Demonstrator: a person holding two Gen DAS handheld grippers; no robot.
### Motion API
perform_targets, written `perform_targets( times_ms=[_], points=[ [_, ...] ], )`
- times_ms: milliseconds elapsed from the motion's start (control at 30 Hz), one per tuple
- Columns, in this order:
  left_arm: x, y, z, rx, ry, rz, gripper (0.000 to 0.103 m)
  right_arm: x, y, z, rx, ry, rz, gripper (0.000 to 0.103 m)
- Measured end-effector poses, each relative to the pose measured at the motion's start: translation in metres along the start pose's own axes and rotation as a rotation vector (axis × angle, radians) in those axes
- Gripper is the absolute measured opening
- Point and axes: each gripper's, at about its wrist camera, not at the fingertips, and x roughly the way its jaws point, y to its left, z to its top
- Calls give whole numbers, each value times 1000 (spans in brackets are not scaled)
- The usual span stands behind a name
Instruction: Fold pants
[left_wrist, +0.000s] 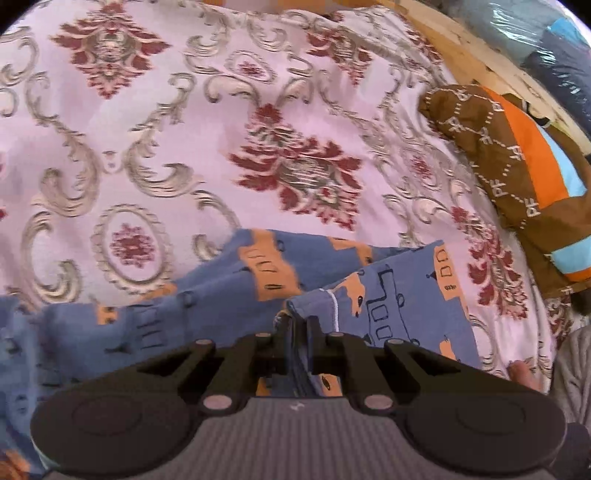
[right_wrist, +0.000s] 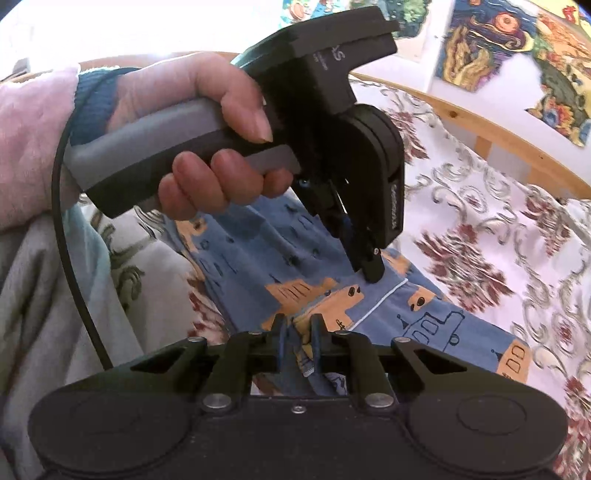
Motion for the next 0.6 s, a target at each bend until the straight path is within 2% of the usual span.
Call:
perform_targets(
  times_ms=[133,200,233,267,300,333,400,467,500,567,600],
  points=[
    [7,14,-1,-9,38,44,9,14,-1,0,9,24,32,17],
    [14,18,-2,-12,63,56,12,7,-9,-2,38,13,39,29],
    [14,19,-2,-11,63,68,18,-1,-15,-3,49,1,35,34],
    [12,18,-2,-7,55,81,23,-12,-22,-6,55,-17,22,47],
    [7,16,-3,6,32,107,31,-22,-29,-9,55,-36,-9,58],
    [1,13,-4,20,3,135,33,-30,-36,-12,53,-49,-58,63],
    [-15,6,-10,46,-70,192,37,-42,-53,-20,46,-60,-212,75],
    [-27,0,-17,56,-126,180,48,-41,-69,-28,27,-34,-372,78],
    [-31,-3,-20,55,-143,156,53,-36,-75,-32,17,-13,-424,81],
    [-31,-13,-25,81,-130,117,54,-26,-87,-39,20,29,-473,87],
    [-25,-21,-26,116,-100,120,56,-20,-91,-42,23,50,-477,91]
  ],
)
